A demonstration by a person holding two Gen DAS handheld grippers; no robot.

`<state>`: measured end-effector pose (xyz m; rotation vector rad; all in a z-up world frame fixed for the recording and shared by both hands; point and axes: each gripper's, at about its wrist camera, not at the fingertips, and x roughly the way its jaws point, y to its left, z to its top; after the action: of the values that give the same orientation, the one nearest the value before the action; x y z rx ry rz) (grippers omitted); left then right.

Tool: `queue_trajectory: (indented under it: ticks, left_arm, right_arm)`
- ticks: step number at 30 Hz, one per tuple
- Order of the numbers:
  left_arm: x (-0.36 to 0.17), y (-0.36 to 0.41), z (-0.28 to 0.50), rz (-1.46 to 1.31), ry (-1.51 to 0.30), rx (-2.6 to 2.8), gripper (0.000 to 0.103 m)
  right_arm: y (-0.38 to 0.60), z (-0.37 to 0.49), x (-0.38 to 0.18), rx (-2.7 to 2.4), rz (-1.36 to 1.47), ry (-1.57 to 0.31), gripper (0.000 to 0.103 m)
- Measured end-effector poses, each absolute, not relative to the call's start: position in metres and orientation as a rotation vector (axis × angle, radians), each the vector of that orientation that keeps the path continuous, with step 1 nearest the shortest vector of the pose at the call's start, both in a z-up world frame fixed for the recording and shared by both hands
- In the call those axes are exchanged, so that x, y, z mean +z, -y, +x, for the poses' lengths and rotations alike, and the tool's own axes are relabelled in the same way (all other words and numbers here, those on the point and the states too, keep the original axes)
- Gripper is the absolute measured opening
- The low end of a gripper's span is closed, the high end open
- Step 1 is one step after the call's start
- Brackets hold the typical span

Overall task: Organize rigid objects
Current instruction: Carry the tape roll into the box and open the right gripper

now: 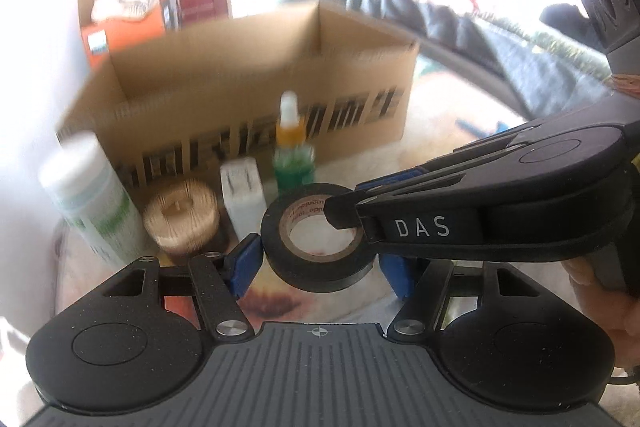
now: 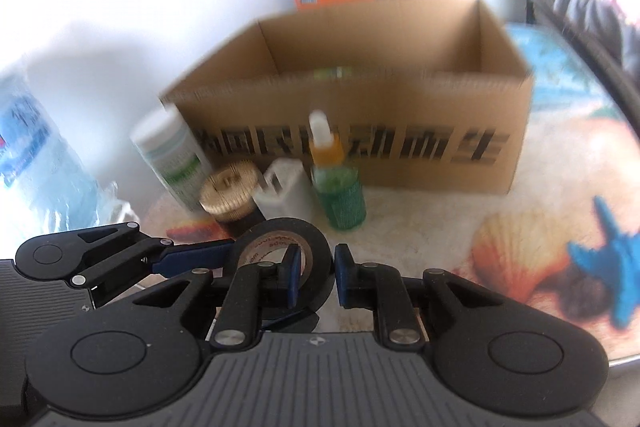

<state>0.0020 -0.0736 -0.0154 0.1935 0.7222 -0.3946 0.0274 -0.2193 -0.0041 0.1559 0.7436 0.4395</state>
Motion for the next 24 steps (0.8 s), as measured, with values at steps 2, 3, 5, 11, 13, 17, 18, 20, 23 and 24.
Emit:
queue_trajectory:
  ticks: [2,3,5,11,13,17,18,20,23,24]
  left_arm:
    - [0.000,0.076,-0.004,0.204,-0.674,-0.396,0.064]
    - [0.009,0.077,-0.006,0.212,-0.645,-0.396,0.064]
    - [0.029,0.078,-0.009,0.224,-0.586,-0.393,0.064]
    - [0.080,0.077,0.012,0.235,-0.489,-0.364,0.064]
    - [0.091,0.074,0.029,0.225,-0.496,-0.361,0.064]
    - [0.096,0.066,0.082,0.171,-0.605,-0.362,0.064]
    - [0.095,0.064,0.097,0.163,-0.646,-0.356,0.064]
    - [0.085,0.059,0.123,0.145,-0.737,-0.343,0.064]
    - [0.065,0.052,0.162,0.099,-0.870,-0.336,0.064]
    - [0.057,0.050,0.175,0.078,-0.914,-0.338,0.064]
  right_arm:
    - [0.223,0.020,0.014,0.435,0.153,-0.692,0.020]
    - [0.225,0.017,0.024,0.435,0.149,-0.664,0.020]
    - [0.228,0.013,0.045,0.437,0.133,-0.604,0.020]
    - [0.225,0.035,0.097,0.477,0.056,-0.478,0.020]
    - [0.221,0.055,0.109,0.493,0.031,-0.477,0.020]
    - [0.213,0.116,0.117,0.546,0.019,-0.584,0.021]
    - [0.210,0.134,0.115,0.559,0.035,-0.633,0.021]
    - [0.200,0.168,0.108,0.583,0.051,-0.737,0.021]
    - [0.188,0.215,0.087,0.591,0.065,-0.878,0.021]
    - [0.185,0.229,0.079,0.590,0.068,-0.920,0.021]
